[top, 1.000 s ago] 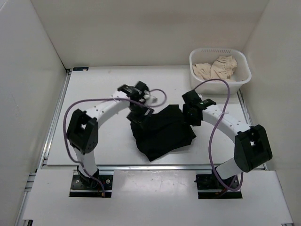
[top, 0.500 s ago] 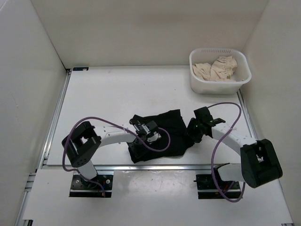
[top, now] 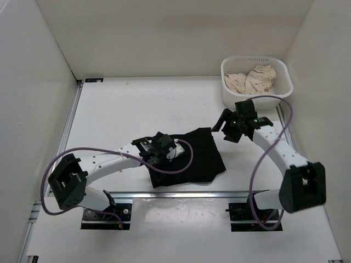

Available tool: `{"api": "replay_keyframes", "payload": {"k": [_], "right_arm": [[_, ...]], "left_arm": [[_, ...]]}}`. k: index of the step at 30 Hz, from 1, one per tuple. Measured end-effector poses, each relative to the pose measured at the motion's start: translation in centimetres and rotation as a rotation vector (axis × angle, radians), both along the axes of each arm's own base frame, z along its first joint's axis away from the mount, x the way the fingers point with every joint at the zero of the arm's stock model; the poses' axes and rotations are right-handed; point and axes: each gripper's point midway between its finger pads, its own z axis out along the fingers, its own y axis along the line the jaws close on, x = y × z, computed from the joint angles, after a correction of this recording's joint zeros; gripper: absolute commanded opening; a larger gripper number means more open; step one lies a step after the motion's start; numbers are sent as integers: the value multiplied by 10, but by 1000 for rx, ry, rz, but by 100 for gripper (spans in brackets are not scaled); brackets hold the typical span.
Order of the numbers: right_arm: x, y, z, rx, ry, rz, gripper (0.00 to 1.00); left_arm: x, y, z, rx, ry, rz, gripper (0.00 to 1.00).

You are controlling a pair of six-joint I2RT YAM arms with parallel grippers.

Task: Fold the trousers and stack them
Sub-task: Fold the trousers

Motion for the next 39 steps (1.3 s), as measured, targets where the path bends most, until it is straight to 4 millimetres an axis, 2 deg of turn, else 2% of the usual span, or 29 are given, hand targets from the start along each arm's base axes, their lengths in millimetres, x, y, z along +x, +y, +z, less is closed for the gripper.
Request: {"api": "replay_keyframes", "payload": {"k": [2, 5, 8, 10, 12, 17, 18, 20, 21, 23, 24, 25, 27, 29, 31, 35, 36, 37, 38, 39], "right_arm": [[20, 6, -4, 7, 7, 14, 80], [45, 18, -23, 12, 56, 46, 82], [58, 27, -52, 26, 129, 68, 82], [57, 31, -68, 36, 179, 74, 79], [52, 33, -78, 49, 217, 74, 72], [53, 38, -80, 87, 225, 58, 57], [55, 39, -80, 95, 224, 51, 54], [59, 39, -83, 109, 229, 31, 42], [61, 38, -86, 115, 235, 16, 32], [64, 36, -92, 127, 251, -17, 21], [65, 35, -96, 133, 261, -35, 12], [66, 34, -100, 140, 273, -54, 7], [65, 32, -106, 156, 300, -94, 1], [65, 31, -110, 173, 315, -137, 0], [66, 29, -114, 205, 331, -196, 0], [72, 24, -114, 282, 332, -322, 1], [74, 24, -113, 294, 332, -340, 5], [76, 25, -113, 303, 327, -348, 10], [79, 26, -112, 305, 326, -350, 23], [83, 25, -111, 304, 320, -347, 30]], "left_arm": [[3, -3, 10, -46, 16, 18, 84], [10, 1, 13, -76, 39, 65, 84], [19, 10, 10, -93, 74, 126, 84], [31, 14, 12, -130, 117, 192, 84], [57, 16, 21, -207, 152, 284, 84], [142, 20, 42, -424, 177, 441, 84], [152, 17, 41, -457, 197, 446, 84], [160, 7, 31, -506, 265, 441, 84], [159, 1, 24, -522, 310, 434, 84], [152, -9, 5, -530, 402, 430, 71], [148, -12, -5, -529, 450, 435, 60], [146, -14, -13, -527, 489, 444, 35], [144, -18, -29, -525, 560, 457, 14], [151, -18, -34, -537, 587, 470, 14], [167, -14, -32, -567, 585, 491, 14], [213, 1, -7, -660, 489, 515, 14], [223, 2, 1, -681, 462, 512, 14], [229, 3, 6, -696, 443, 508, 19], [233, 3, 9, -701, 433, 506, 25], [234, 4, 9, -702, 430, 504, 31]]}}
